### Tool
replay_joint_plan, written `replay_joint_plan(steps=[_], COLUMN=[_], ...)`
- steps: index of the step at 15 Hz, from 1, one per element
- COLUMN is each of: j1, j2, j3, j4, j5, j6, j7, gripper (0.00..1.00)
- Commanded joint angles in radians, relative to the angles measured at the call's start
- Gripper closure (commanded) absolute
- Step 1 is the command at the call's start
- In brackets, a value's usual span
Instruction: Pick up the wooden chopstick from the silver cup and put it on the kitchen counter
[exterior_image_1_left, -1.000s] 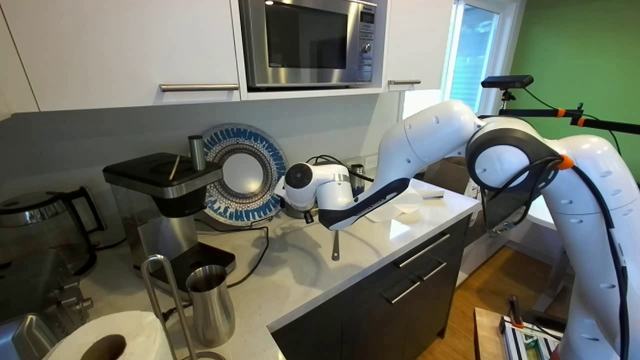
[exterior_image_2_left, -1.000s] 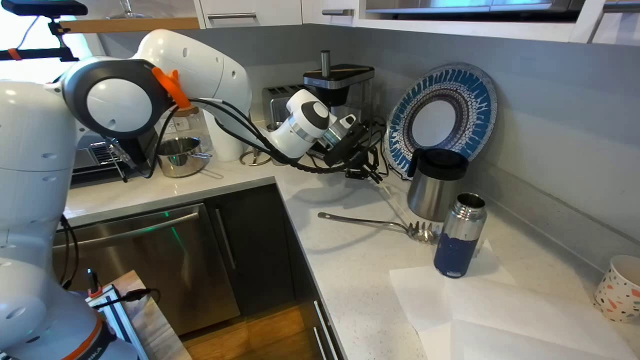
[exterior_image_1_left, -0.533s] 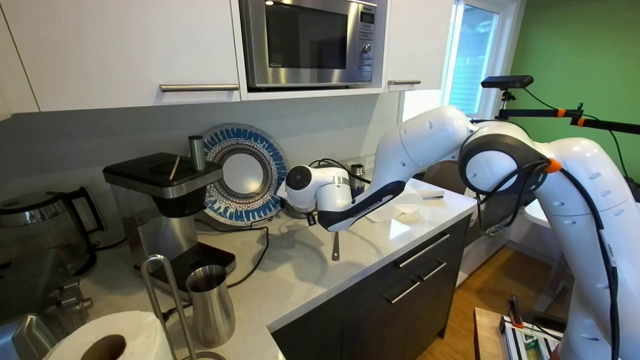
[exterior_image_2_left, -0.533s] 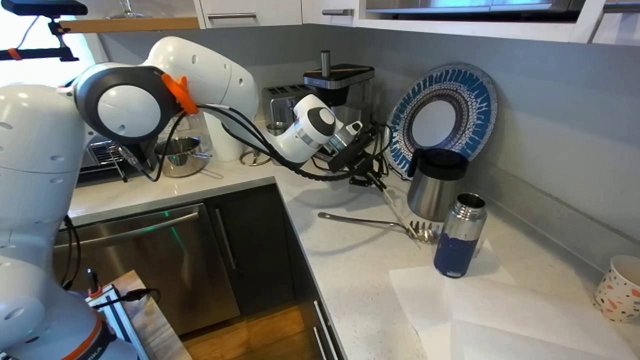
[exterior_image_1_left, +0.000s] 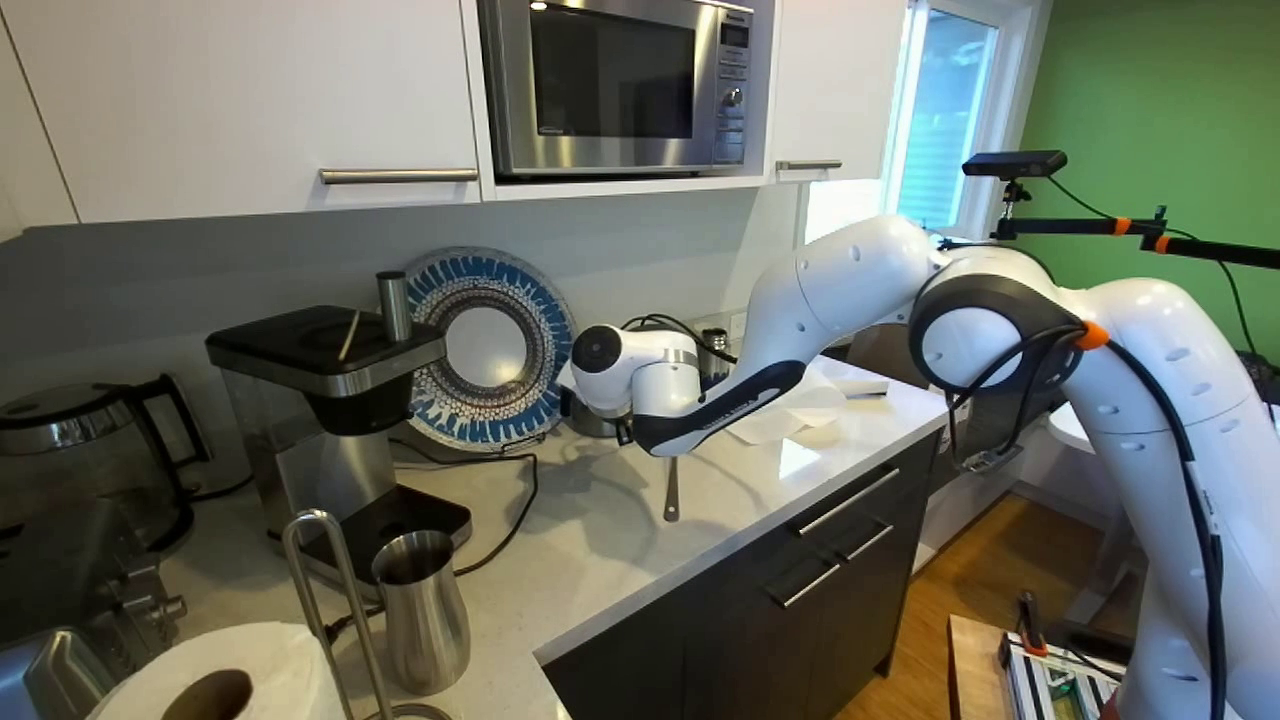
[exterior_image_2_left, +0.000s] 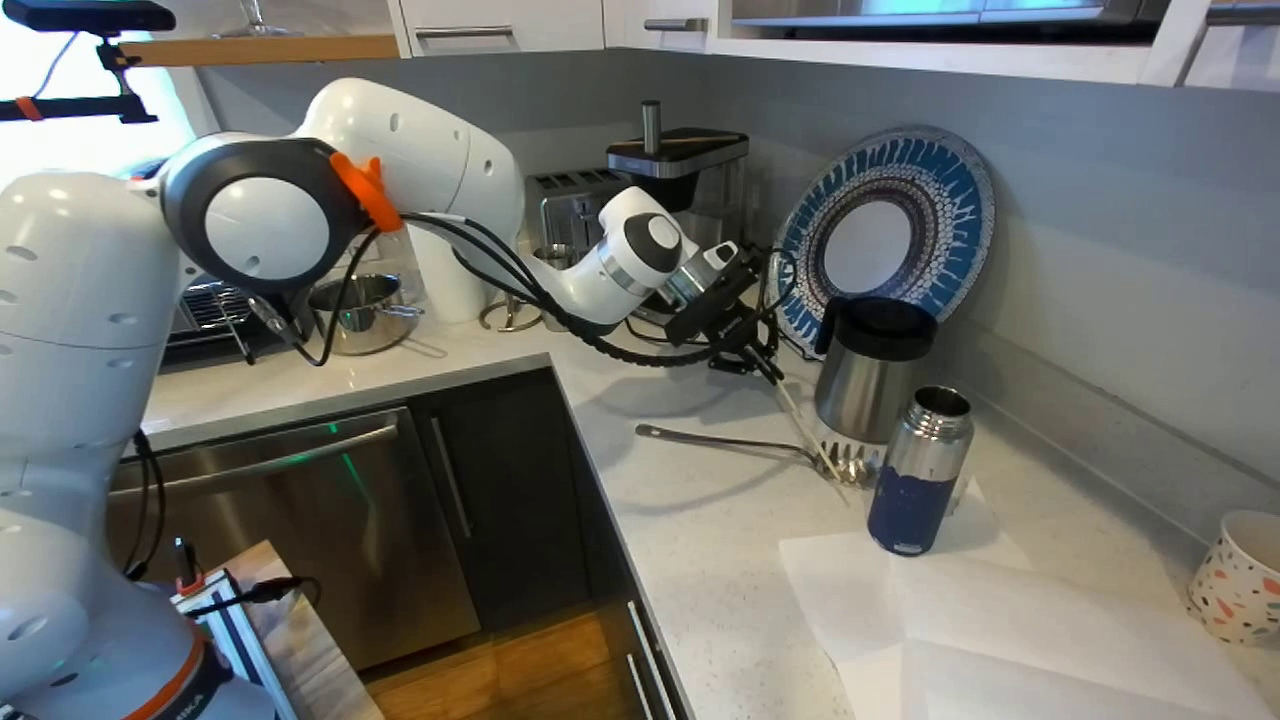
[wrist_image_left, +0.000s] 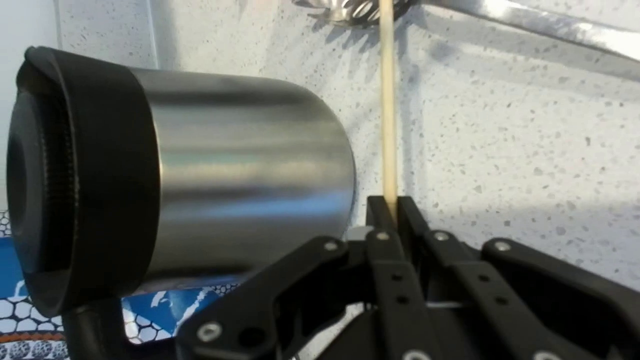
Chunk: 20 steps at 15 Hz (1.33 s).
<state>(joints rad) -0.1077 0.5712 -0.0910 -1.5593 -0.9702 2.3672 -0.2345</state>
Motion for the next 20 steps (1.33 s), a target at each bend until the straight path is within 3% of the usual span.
replay_joint_plan(steps=[1, 6, 7, 8, 16, 17, 20], j1=[0.002, 0.007, 0.008, 0.01, 0.013, 0.015, 0.03], j2=[0.029, 0.046, 0.049, 0.051, 0.04, 0.034, -0.019], j3=[-0.009, -0.021, -0.021, -0.022, -0.015, -0.012, 0.024], j4=[0.044, 0.067, 0.07, 0.072, 0.071, 0.068, 0.062], j5=[0.036, 0.027, 0.024, 0.022, 0.033, 0.041, 0.145], j6=[-0.029, -0.037, -0.036, -0.036, -0.044, -0.058, -0.216], j7=[0.002, 0.015, 0.015, 0.017, 0.001, -0.006, -0.055], gripper=[0.98, 0.98, 0.76, 0.66, 0.06, 0.01, 0.0])
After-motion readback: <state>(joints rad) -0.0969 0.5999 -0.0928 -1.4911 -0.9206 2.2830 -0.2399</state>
